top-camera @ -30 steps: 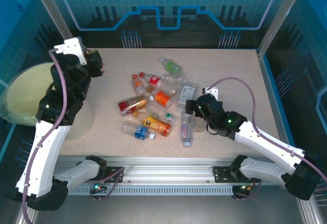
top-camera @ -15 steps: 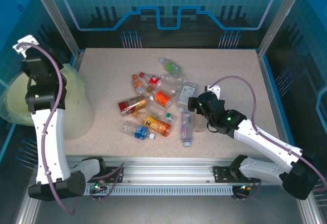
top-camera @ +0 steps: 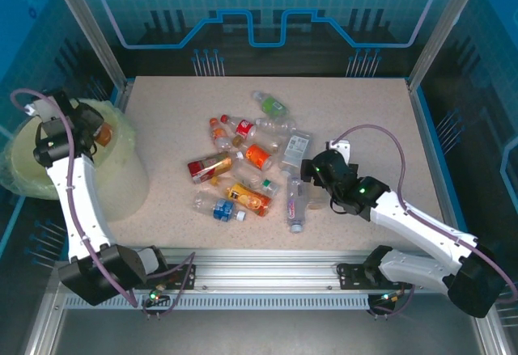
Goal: Put the plastic bottles in the bin
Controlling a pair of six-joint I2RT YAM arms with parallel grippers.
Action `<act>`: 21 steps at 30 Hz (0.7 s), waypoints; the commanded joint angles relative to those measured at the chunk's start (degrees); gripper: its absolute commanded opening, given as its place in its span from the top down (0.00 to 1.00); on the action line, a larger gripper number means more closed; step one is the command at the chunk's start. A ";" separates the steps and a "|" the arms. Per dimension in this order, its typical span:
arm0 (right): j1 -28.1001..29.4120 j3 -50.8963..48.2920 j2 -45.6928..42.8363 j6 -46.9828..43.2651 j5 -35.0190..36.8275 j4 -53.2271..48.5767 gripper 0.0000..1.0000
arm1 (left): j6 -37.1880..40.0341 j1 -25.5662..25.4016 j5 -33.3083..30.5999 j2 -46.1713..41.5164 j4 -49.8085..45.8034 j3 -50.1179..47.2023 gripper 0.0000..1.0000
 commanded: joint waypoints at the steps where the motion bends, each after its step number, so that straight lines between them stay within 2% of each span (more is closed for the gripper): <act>1: -0.94 -0.04 -0.88 1.17 1.82 -1.11 0.00 | -5.49 0.15 8.09 0.53 2.33 -1.50 0.61; 11: -1.26 0.62 0.82 1.33 1.42 -0.75 0.00 | -11.41 -4.00 14.62 2.79 7.49 -5.76 0.60; 16: -1.23 1.36 2.01 1.01 0.79 -1.51 0.00 | -12.17 -4.31 13.34 2.97 7.86 -7.38 0.45; 21: -1.29 1.28 2.29 1.20 0.97 -1.47 0.00 | -11.81 -4.33 14.51 3.32 7.78 -7.95 0.41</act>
